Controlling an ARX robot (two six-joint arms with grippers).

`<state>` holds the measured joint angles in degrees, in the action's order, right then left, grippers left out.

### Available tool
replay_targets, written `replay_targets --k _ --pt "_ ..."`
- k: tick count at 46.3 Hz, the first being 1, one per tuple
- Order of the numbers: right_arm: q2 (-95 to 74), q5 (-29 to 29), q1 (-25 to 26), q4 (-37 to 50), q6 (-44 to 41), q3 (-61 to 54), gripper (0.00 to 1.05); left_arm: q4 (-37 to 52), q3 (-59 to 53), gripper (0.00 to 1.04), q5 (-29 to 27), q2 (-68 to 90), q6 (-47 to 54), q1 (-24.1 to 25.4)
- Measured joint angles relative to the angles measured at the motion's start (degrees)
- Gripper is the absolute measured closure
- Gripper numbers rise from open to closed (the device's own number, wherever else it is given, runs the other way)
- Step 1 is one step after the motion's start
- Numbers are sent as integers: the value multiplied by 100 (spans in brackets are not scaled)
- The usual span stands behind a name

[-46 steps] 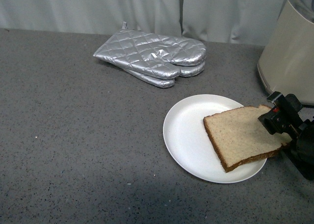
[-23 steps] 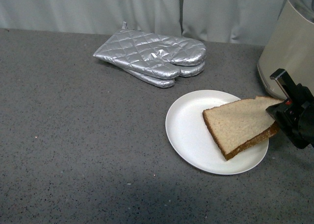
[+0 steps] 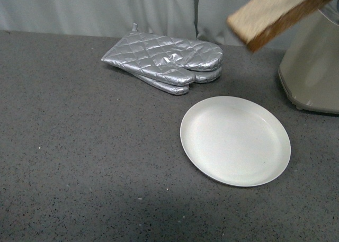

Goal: Put bread into toaster

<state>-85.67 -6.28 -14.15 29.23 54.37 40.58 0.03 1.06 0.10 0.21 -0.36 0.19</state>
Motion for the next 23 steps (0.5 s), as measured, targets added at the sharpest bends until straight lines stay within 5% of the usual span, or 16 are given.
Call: replay_targets --k 14,23 --pt "293 -1845 1419 -573 -938 772 102 0 0 7 -2 0 0 0" --pt "-162 -2719 1762 -527 -1593 1226 102 0 0 7 -2 0 0 0"
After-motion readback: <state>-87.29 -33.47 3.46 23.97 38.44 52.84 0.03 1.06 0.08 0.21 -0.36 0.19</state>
